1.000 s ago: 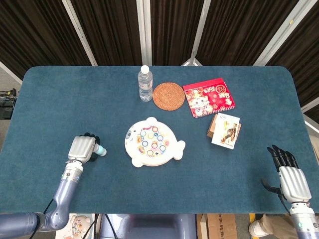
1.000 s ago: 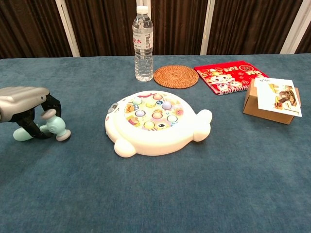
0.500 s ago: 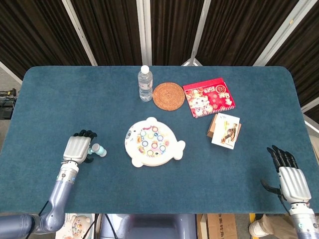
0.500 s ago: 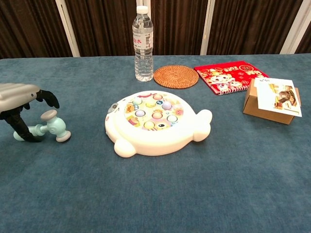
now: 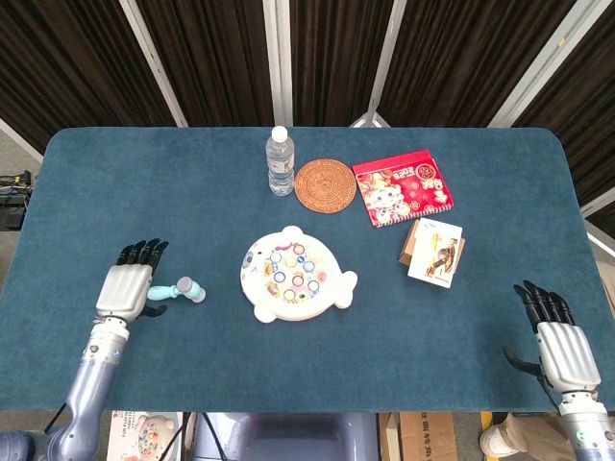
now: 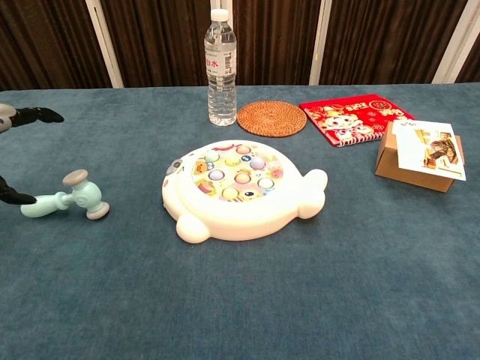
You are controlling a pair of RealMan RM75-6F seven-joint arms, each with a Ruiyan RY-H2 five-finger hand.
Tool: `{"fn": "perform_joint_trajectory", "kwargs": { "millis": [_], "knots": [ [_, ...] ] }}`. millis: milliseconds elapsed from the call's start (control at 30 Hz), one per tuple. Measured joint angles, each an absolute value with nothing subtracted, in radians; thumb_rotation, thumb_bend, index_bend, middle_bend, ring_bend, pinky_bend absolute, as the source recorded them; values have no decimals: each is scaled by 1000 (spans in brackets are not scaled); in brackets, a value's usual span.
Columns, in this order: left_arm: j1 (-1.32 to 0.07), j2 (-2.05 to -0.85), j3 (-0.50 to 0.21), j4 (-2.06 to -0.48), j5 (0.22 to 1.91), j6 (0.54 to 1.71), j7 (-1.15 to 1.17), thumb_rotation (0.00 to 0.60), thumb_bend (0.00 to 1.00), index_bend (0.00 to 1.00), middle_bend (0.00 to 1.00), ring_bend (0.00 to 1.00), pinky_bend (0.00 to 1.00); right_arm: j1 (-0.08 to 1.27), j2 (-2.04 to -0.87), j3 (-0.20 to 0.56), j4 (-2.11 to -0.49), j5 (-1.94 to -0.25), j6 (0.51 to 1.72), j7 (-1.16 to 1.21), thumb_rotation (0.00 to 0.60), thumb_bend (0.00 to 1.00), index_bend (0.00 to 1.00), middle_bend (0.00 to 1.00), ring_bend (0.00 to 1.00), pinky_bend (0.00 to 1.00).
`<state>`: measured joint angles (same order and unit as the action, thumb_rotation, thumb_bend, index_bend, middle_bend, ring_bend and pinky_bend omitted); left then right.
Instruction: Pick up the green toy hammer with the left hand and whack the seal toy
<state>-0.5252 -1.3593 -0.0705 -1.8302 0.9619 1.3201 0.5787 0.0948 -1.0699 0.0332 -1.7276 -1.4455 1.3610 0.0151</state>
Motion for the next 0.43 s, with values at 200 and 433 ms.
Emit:
{"fn": "perform_joint_trajectory", "kwargs": {
  "millis": [200, 433],
  "knots": [
    [-431, -1290, 24, -1871, 1191, 1445, 513, 600, 88, 0, 0, 0, 0, 97, -1064, 21, -1721, -1487, 1368, -19, 600, 245, 0, 0, 0, 0],
    [-230, -1210, 191, -1794, 1506, 1689, 336, 600, 88, 0, 0, 0, 0, 89, -1078, 18, -1706, -1514, 1409, -68, 600, 233, 0, 0, 0, 0]
  ]
}}
